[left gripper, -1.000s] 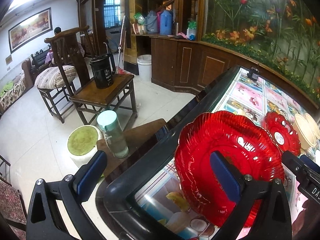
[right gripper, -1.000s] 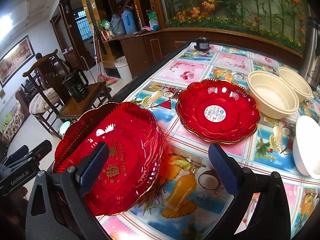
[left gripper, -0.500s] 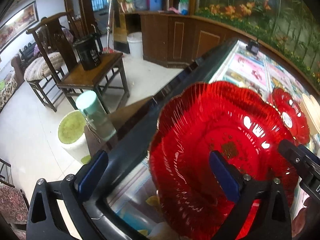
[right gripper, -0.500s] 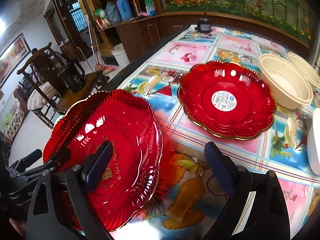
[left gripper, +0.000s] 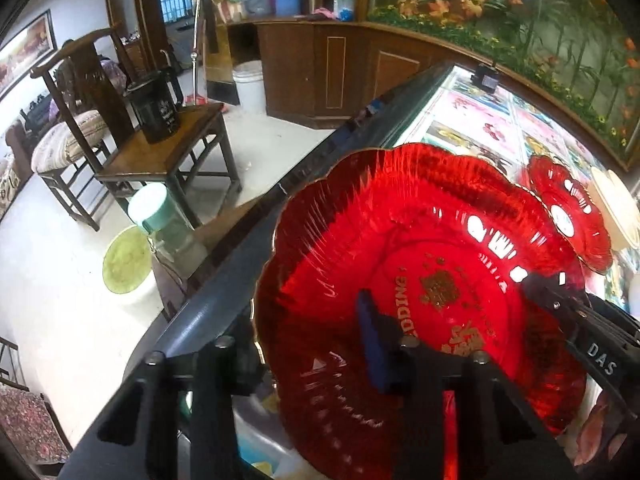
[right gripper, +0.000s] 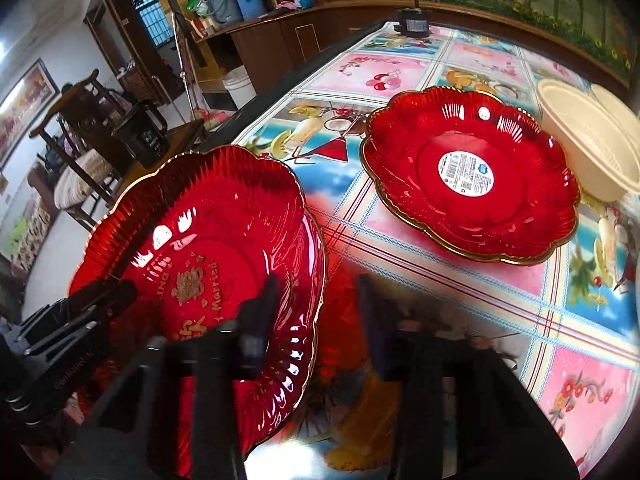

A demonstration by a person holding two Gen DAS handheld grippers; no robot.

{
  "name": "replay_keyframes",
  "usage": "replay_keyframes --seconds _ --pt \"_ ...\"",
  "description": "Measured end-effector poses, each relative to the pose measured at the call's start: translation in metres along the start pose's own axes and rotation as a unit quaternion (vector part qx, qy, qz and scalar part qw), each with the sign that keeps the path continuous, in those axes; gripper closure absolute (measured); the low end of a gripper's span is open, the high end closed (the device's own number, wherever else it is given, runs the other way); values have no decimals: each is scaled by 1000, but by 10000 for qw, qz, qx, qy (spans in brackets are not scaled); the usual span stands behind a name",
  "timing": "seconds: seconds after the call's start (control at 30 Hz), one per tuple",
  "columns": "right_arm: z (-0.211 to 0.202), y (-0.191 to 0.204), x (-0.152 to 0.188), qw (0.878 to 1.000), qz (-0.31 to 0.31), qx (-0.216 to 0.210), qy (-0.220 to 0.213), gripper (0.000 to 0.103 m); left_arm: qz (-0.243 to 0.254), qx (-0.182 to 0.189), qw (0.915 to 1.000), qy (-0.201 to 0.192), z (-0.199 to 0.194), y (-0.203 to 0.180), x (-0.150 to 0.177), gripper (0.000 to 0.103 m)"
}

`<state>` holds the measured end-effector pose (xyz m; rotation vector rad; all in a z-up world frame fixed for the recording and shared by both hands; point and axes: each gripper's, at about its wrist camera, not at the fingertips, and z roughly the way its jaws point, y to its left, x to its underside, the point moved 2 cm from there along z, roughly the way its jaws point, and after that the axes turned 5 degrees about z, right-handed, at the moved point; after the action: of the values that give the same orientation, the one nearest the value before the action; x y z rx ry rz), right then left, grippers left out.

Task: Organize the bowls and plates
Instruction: 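Grasp the large red plate stack rim with both grippers and lift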

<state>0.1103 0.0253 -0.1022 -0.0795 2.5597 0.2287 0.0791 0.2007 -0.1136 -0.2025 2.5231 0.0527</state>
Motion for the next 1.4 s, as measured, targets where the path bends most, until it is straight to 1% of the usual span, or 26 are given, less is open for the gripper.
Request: replay_keyframes --seconds 0.03,0.07,0.1,0.23,0.4,0.47,0.63,0.8,1.0,1.03,1.1,1.17,1.2,1.23,1.27,1.3,1.33,1.4 --pt "0 1 1 10000 -46 -14 -11 79 13 13 10000 10 0 0 1 75" --pt "0 2 2 10000 -58 -35 -9 85 14 32 10000 22 0 -1 0 77" --pt "0 4 3 10000 -85 -40 -21 86 -7 69 10000 6 -1 0 0 78" --pt "-3 0 4 9999 -41 -97 -103 87 -45 193 9998 -35 -4 2 2 82" --pt "-11 1 13 9997 -120 -126 -182 88 53 133 9999 -72 -15 0 7 83" --pt "-17 5 17 9994 -197 -133 -262 88 86 98 9998 -145 -23 2 9 83" --pt "-28 15 25 9986 -299 -291 -328 88 66 6 9997 -253 -41 12 16 83" --pt "-35 31 32 9974 -501 -316 -410 88 4 -75 9998 -192 -43 22 25 83" --pt "-31 46 34 9958 -728 -321 -450 88 -159 -168 9996 -149 -38 33 27 82" --pt "-28 49 34 9957 -768 -299 -432 88 -160 -213 9996 -100 -32 34 27 80" --pt "-20 48 33 9967 -694 -334 -264 88 -134 -251 9996 15 -22 33 28 77" --pt "-15 44 30 9976 -559 -391 -147 87 35 -320 9995 -15 -18 25 26 73" --pt "-10 40 29 9981 -457 -403 -22 87 128 -361 9993 7 -18 22 27 68" --pt "-7 37 29 9981 -391 -470 72 85 197 -361 9991 38 -18 19 27 60" --pt "-7 35 29 9977 -328 -579 89 84 248 -340 9991 59 -17 15 28 55" --pt "-7 33 29 9978 -312 -580 120 83 293 -356 9989 48 -19 14 29 48" --pt "-7 32 28 9975 -316 -598 189 82 332 -407 9986 18 -22 14 30 44" --pt "-12 26 27 9969 -338 -682 206 82 398 -540 9977 -131 -32 15 30 43"
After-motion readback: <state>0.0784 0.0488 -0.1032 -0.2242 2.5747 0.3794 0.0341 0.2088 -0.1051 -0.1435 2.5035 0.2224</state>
